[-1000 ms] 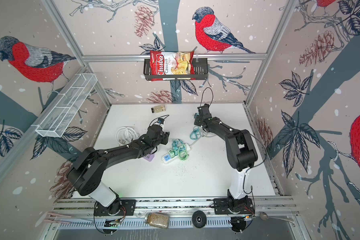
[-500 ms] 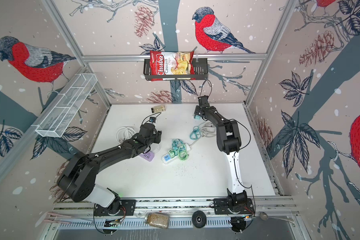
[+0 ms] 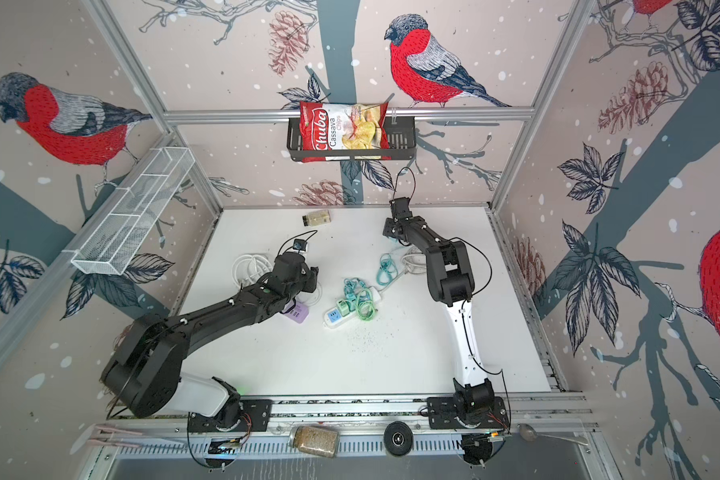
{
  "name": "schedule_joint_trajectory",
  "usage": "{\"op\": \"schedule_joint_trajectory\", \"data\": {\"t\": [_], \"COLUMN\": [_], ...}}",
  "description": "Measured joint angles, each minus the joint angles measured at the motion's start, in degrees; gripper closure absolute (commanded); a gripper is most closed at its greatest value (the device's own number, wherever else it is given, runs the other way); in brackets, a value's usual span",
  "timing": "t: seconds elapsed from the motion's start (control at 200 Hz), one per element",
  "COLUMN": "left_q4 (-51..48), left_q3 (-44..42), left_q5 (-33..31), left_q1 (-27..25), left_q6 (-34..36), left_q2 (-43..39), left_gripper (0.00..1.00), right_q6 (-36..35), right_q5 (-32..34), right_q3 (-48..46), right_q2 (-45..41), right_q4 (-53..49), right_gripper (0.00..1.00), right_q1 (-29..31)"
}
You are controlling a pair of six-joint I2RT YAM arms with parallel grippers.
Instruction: Insert the plug
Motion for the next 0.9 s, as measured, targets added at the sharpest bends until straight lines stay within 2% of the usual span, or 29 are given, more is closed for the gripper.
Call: {"op": "schedule_joint_trajectory", "data": {"t": [0.195, 0.48, 0.62, 0.9], "left_q4": [0.07, 0.55, 2.03, 4.98], "left_q3": [-0.04, 1.62, 3.65, 11.56], "left_q5": [0.5, 2.34, 3.76, 8.15], "left_q1": [0.04, 0.04, 0.04, 0.04], "left_q6": [0.0, 0.11, 1.18, 7.74], "left_q2": [0.15, 2.62, 5.07, 14.1], "left_gripper": [0.44, 0.44, 0.45, 0.44], "right_q6": [-0.22, -1.44, -3.04, -9.38], "right_q5": [0.04, -3.58, -8.15, -22.84], "right_q3": [-0.92, -10.58, -14.93, -17.07], "right_q2": [-0.33, -6.4, -9.31, -10.75], "right_q4": [0.94, 2.01, 1.97, 0.59], "right_gripper": [0.42, 0.43, 0.43, 0.38], "right_q1": [1.16, 1.49, 1.99, 2.45]}}
